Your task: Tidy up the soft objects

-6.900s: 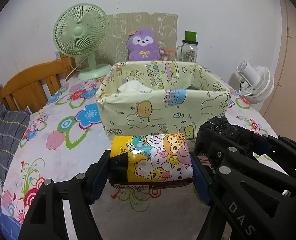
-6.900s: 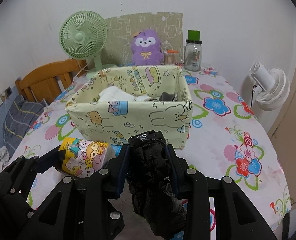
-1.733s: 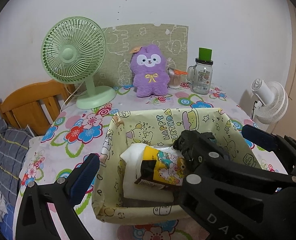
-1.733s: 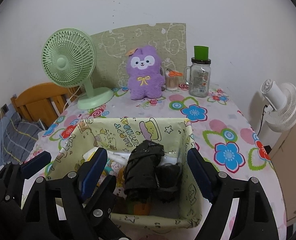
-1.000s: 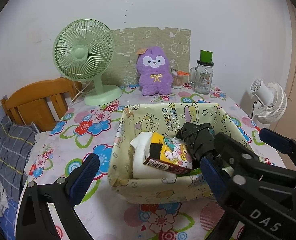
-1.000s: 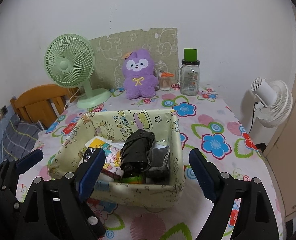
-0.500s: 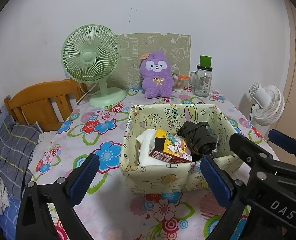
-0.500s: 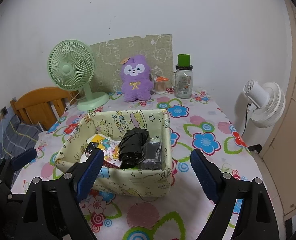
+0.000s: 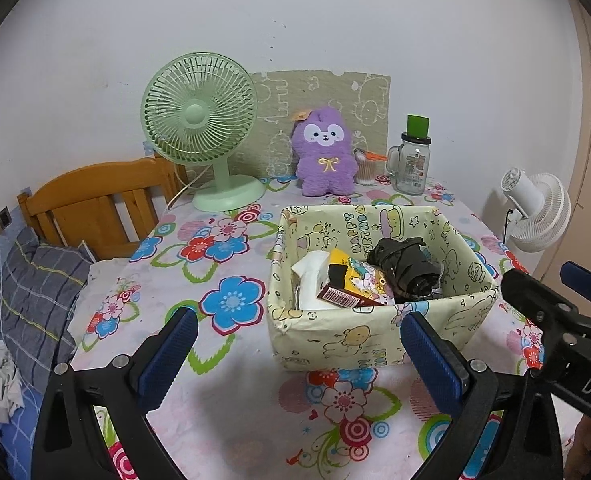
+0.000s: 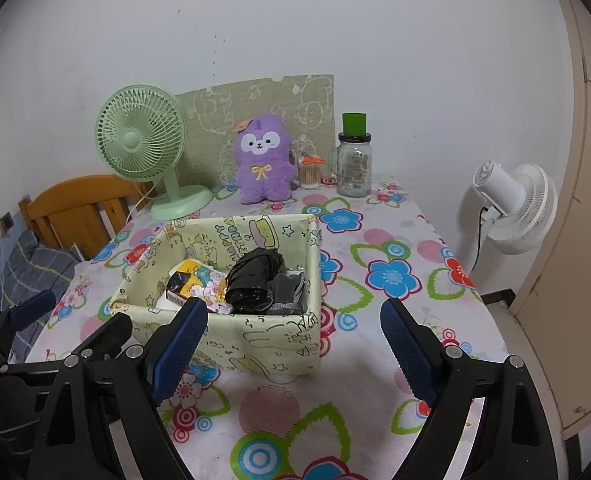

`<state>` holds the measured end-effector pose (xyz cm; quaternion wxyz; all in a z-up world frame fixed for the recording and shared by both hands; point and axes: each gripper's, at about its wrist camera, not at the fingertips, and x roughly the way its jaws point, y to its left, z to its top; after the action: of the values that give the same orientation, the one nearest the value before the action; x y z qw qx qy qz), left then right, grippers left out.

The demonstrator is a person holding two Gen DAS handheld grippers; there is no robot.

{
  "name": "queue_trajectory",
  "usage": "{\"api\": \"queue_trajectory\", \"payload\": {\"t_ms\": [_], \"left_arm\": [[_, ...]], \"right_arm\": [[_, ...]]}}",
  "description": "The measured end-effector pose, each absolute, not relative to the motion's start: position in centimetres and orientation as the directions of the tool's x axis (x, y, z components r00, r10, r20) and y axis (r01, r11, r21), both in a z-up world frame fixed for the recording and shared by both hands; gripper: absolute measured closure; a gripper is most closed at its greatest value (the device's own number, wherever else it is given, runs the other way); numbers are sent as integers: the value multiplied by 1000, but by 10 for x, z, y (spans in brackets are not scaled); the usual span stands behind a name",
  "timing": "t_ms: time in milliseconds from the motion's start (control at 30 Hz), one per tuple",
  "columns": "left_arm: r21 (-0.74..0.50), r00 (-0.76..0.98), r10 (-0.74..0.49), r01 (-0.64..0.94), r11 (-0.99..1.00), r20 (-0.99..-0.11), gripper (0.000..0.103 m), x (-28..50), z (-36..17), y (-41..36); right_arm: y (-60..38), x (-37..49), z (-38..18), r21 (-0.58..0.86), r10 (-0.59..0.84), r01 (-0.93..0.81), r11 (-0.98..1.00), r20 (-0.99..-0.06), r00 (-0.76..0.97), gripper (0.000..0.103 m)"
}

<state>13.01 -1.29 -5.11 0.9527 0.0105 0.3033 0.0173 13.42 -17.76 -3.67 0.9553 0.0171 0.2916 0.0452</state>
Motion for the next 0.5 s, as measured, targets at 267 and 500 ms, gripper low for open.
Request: {"api": "queue_trajectory", "payload": {"t_ms": [267,500], "left_arm": [[45,825,33,-9,999,-564,1,111,-48,-11],[18,841,13,-4,1000,-541,0,92,-37,-8]], "right_arm": [[-180,116,-34,52,112,-100,994,-549,828,11],[-184,86,-17,42,103,-95,995,-510,854,11]]}}
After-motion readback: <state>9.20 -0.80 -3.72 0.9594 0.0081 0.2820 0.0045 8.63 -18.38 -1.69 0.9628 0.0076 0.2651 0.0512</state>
